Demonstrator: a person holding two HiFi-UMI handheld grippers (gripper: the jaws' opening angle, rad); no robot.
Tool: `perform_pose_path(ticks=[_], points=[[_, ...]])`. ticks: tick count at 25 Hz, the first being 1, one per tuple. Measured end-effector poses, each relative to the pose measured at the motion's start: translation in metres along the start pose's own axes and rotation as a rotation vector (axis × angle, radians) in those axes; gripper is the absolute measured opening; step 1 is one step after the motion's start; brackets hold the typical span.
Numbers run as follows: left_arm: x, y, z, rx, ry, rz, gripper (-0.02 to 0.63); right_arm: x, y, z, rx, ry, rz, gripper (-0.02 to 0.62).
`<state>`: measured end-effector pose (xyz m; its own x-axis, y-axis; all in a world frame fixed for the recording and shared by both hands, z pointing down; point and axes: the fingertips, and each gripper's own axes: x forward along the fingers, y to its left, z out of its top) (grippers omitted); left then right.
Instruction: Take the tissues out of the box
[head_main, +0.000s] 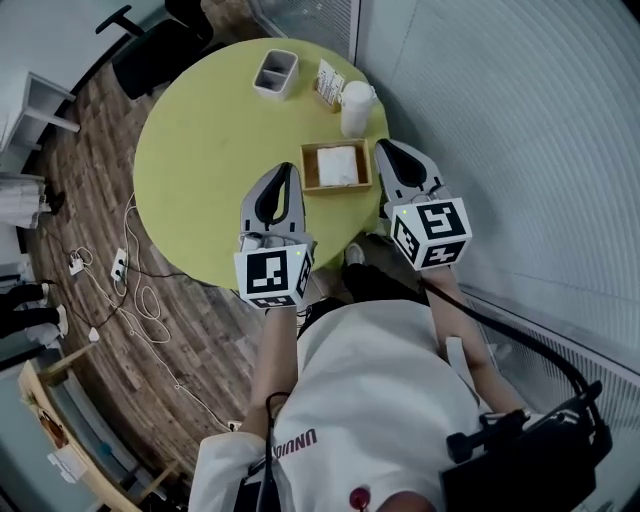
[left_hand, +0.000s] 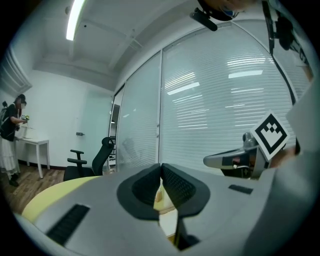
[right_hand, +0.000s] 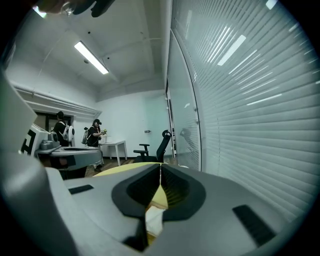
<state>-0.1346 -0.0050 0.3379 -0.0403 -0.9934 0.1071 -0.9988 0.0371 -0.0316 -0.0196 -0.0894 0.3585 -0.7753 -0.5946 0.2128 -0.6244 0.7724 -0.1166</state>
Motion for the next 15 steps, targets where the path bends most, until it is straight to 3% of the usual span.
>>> perform_pose_path(ticks=[7,15], points=[[0.022,0.005,-0.012,-0.031,0.047,0.048,0.025,0.015,-0.016,0.008,-0.011,-0.001,0.049,0.02],[0.046,0.002,-0.026,-0.039,0.109,0.005,0.025,0.026,-0.033,0.008,0.016,-0.005,0.037,0.02]])
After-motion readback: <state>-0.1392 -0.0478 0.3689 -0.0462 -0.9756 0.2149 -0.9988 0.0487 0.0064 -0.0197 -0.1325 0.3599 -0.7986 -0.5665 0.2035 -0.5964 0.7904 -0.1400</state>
